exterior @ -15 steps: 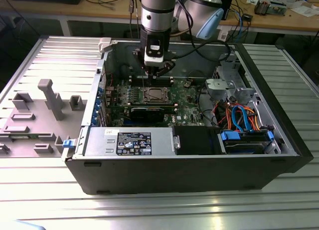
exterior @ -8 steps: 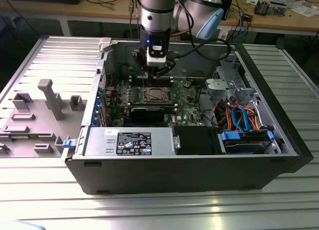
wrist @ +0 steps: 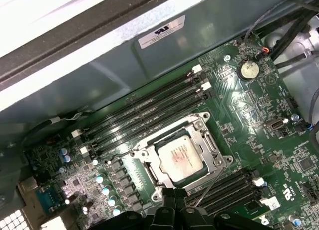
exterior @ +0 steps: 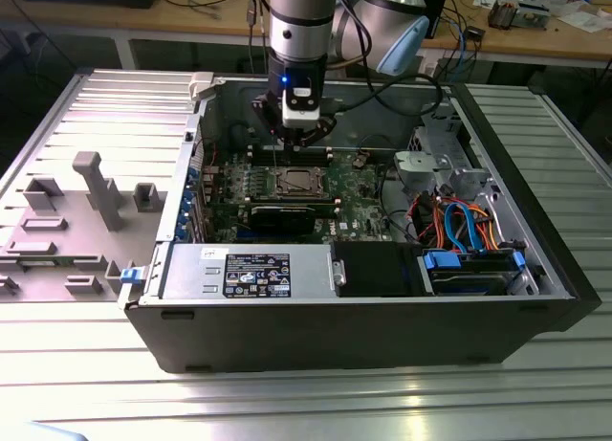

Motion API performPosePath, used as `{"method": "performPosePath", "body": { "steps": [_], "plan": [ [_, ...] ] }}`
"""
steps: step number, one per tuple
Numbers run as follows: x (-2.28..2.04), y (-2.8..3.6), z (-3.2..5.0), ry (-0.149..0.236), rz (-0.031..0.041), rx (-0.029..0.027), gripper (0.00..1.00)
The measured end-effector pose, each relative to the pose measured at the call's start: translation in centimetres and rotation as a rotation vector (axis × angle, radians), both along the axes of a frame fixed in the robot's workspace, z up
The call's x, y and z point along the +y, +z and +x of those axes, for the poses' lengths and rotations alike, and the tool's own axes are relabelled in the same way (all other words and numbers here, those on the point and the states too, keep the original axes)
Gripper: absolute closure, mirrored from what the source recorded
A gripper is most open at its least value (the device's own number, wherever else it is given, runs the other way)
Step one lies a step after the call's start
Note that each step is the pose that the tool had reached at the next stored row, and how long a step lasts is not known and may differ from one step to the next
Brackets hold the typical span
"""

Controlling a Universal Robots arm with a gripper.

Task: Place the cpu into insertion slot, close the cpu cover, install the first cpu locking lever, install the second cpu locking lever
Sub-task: 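Install the first cpu locking lever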

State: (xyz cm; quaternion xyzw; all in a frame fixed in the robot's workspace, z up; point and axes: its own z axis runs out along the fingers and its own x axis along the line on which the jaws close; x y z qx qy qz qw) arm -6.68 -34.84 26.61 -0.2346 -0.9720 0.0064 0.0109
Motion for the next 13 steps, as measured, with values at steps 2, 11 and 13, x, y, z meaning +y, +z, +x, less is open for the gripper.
{"method": "performPosePath", "body": {
  "steps": [2,11,13],
  "plan": [
    [0.0,0.09,-0.03,0.007,0.0,-0.0003,0.89],
    [0.01,0.09,-0.63,0.048,0.0016,-0.0535,0.89],
    [0.0,0.06,-0.63,0.081,0.0025,-0.0535,0.89]
  ]
}}
